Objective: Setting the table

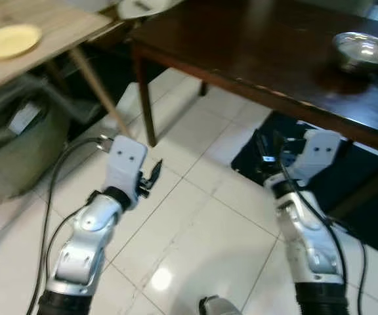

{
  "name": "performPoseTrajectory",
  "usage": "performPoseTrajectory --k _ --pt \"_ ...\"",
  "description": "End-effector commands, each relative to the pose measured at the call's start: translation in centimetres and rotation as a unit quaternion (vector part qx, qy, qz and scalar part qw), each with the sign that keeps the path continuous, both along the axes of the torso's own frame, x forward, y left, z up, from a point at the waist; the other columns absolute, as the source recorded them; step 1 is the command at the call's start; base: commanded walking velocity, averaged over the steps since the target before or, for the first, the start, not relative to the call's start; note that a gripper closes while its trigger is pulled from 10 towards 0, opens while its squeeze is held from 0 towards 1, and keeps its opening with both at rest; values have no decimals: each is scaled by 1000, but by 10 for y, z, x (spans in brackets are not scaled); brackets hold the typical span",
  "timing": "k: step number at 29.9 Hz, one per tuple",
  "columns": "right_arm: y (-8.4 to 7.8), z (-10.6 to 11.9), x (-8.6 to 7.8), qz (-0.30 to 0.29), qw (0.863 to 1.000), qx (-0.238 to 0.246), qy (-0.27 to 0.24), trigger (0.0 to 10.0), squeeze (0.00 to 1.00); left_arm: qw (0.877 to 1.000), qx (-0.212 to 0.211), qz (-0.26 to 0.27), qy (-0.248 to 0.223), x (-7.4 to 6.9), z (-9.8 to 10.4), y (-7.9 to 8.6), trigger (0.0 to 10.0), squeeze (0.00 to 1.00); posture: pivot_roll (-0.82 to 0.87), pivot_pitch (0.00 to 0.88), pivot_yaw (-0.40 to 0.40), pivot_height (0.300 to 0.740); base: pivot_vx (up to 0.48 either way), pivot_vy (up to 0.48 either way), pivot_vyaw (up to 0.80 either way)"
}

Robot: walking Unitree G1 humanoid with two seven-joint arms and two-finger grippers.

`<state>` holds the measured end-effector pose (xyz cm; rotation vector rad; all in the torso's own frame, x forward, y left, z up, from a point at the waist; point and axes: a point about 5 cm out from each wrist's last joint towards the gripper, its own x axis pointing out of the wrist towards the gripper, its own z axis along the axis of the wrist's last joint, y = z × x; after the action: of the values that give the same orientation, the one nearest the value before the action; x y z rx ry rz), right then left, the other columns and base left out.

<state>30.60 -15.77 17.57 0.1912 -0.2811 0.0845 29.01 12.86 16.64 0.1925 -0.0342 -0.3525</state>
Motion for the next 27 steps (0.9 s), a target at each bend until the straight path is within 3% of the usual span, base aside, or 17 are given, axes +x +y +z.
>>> performPoseTrajectory --k 1,21,27 --pt "2 -5 -1 2 1000 3 8 10000 0 1000 -1 1 3 -2 -3 3 10000 0 -80 53 78 740 0 0 -781" --pt "2 -5 -1 2 1000 -7 10 10000 0 1000 -2 29 3 1 -4 8 10000 0 -79 55 74 740 0 0 -782" --pt "2 -5 0 2 1000 -10 10 10000 0 998 7 57 -12 4 -3 13 10000 0 -82 55 71 740 458 0 0"
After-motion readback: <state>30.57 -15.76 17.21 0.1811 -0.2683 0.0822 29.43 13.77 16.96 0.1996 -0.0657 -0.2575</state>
